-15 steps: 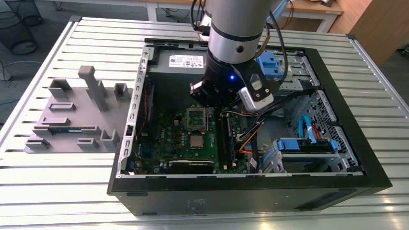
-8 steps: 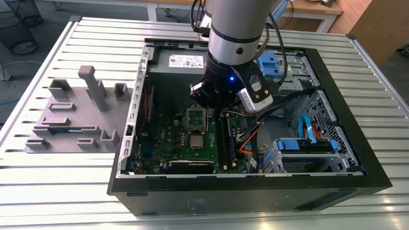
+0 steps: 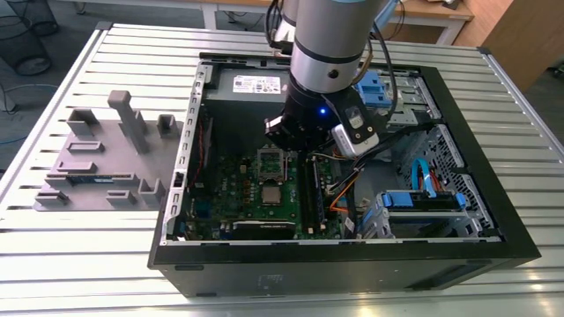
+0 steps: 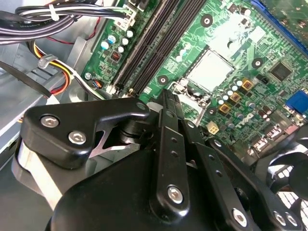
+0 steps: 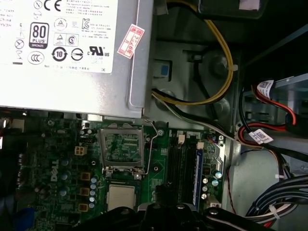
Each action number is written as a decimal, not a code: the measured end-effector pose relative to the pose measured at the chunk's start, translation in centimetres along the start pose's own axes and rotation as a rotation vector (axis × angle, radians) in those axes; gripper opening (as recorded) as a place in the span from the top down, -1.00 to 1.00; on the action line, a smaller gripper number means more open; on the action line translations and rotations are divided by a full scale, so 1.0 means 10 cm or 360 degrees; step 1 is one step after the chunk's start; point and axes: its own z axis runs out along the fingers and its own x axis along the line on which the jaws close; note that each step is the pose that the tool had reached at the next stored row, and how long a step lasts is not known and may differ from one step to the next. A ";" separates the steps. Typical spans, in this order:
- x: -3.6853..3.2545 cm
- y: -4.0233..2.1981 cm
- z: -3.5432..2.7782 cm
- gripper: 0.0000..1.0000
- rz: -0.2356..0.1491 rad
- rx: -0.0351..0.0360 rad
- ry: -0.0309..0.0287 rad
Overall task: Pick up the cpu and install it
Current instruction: 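Close the cpu cover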
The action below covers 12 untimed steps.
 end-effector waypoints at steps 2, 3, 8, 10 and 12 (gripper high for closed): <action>-0.019 0.003 0.028 0.79 -0.0005 0.0003 0.00004; -0.029 0.007 0.044 0.79 -0.0008 0.0003 0.00005; -0.042 0.058 0.123 0.79 -0.0028 0.0004 0.00006; -0.044 0.080 0.153 0.79 -0.0042 0.0004 0.00003; -0.045 0.097 0.175 0.79 -0.0057 0.0004 0.00006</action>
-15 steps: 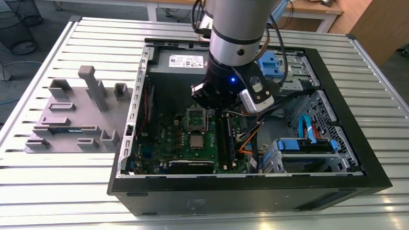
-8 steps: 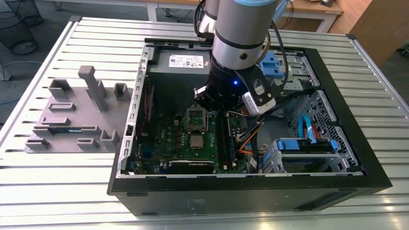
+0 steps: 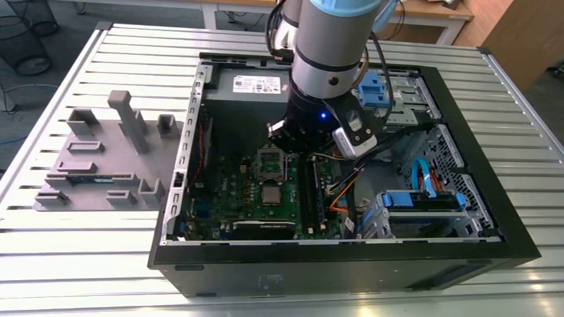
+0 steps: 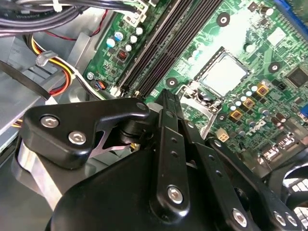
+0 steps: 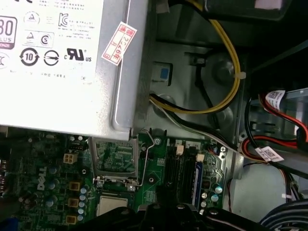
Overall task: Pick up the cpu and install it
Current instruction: 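Close the cpu cover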
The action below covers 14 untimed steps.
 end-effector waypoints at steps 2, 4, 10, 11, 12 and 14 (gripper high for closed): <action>-0.003 0.026 0.023 0.79 -0.0016 0.0000 0.00001; -0.005 0.044 0.045 0.79 -0.0033 0.0000 0.00001; -0.007 0.056 0.098 0.79 -0.0114 0.0000 0.00016; -0.006 0.056 0.105 0.79 -0.0131 0.0000 0.00019; -0.007 0.056 0.112 0.79 -0.0149 0.0000 0.00022; -0.007 0.059 0.125 0.79 -0.0182 0.0000 0.00028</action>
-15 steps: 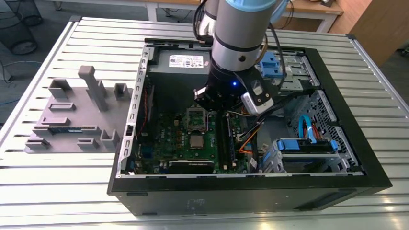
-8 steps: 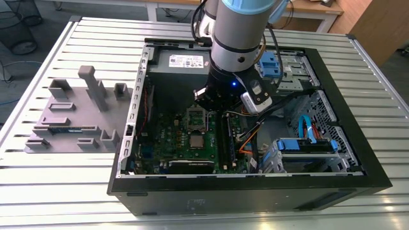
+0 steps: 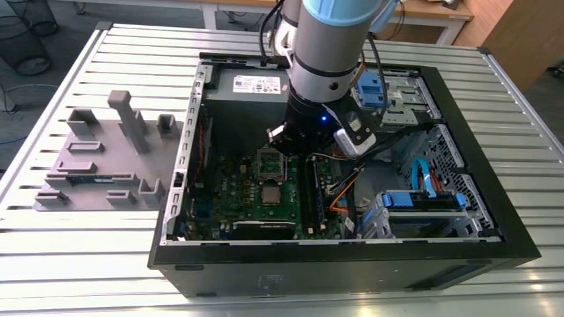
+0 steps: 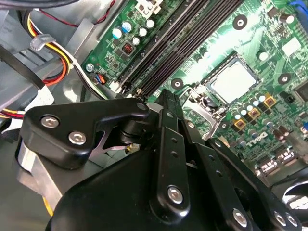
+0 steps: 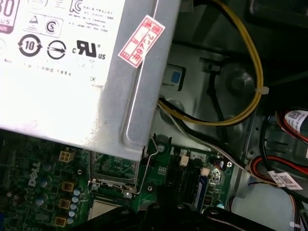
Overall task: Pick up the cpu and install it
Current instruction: 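Close the cpu cover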
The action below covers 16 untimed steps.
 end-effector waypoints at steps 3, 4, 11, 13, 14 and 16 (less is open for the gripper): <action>-0.003 0.014 0.017 0.79 -0.0023 -0.0004 -0.00019; -0.004 0.021 0.022 0.79 -0.0027 -0.0006 -0.00027; -0.026 0.113 0.056 0.79 -0.0038 -0.0022 -0.00063; -0.029 0.123 0.073 0.79 -0.0040 -0.0024 -0.00071; -0.029 0.127 0.085 0.79 -0.0041 -0.0024 -0.00071; -0.031 0.136 0.114 0.79 -0.0044 -0.0025 -0.00076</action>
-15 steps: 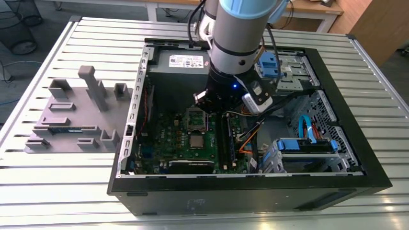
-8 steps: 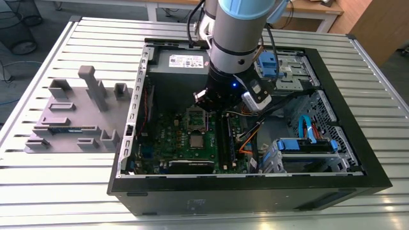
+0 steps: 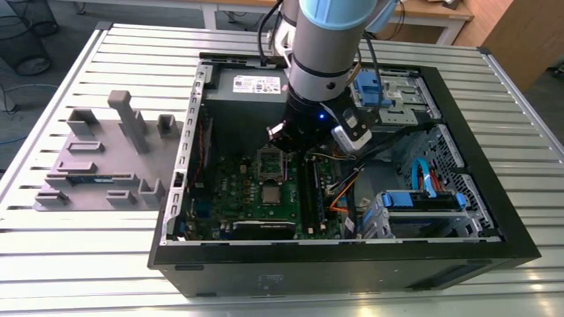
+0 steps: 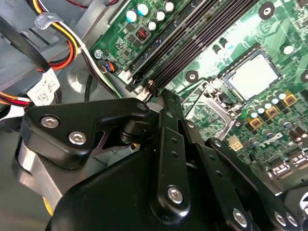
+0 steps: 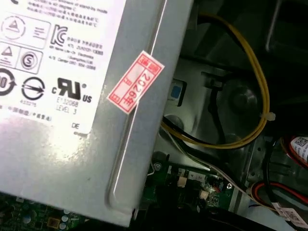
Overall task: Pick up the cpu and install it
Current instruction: 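Close the cpu cover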
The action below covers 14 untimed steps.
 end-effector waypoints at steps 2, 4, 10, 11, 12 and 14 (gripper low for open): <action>-0.006 0.021 0.025 0.79 -0.0003 0.0000 -0.00006; -0.013 0.048 0.047 0.79 -0.0006 -0.0003 -0.00017; -0.018 0.069 0.068 0.79 -0.0011 -0.0004 -0.00024; -0.018 0.069 0.070 0.79 -0.0011 -0.0004 -0.00024; -0.018 0.071 0.075 0.79 -0.0011 -0.0005 -0.00031; -0.012 0.073 0.085 0.79 -0.0019 -0.0004 -0.00055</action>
